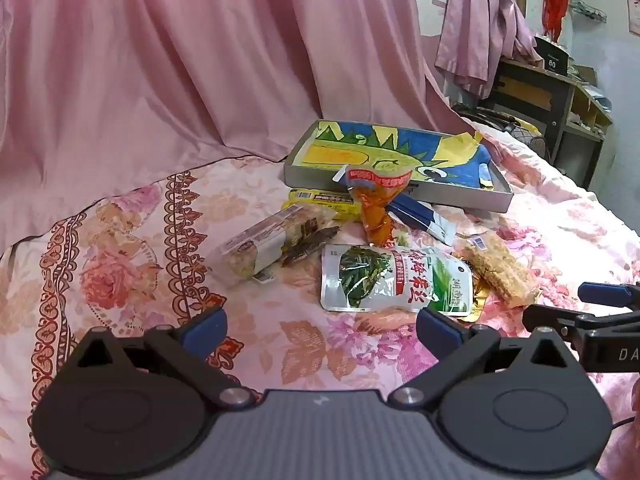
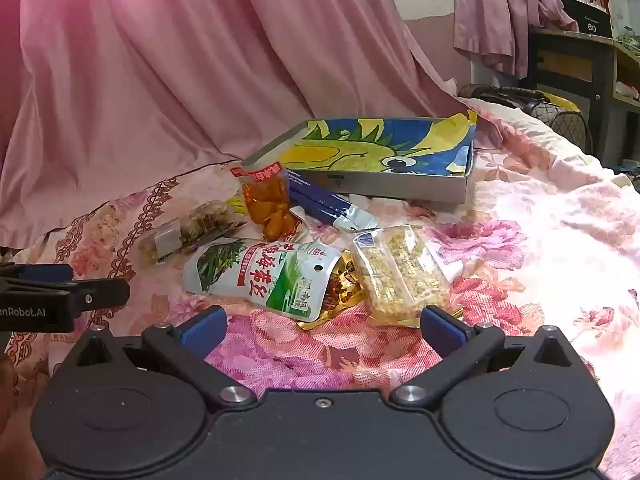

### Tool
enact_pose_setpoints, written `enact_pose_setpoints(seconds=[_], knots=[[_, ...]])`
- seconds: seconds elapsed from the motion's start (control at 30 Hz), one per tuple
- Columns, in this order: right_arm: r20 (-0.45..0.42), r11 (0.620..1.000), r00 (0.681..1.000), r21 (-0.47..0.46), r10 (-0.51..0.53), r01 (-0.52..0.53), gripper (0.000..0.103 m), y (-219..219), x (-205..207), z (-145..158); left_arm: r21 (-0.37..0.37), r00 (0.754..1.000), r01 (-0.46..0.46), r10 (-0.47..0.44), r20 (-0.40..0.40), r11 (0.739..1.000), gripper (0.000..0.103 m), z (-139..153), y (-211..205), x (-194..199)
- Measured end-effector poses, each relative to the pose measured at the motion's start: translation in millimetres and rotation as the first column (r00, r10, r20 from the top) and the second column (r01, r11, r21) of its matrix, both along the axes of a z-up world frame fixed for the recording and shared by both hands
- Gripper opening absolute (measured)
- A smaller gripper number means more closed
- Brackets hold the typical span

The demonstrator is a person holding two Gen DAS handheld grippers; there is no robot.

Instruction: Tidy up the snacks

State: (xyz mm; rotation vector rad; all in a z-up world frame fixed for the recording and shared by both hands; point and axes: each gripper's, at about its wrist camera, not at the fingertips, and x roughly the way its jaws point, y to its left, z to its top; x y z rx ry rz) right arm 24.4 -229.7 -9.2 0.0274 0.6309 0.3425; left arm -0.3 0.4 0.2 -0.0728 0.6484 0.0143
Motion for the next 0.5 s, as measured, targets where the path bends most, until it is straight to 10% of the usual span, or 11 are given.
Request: enact_pose_setpoints(seconds=[0.5], knots=[[-0.005, 1.000, 1.000, 0.002, 0.001, -0.001, 0.103, 0.4, 0.2, -1.0, 0.005, 1.000, 0.003, -0.003, -0.003, 1.000, 0.103, -1.9, 0.7, -1.5]])
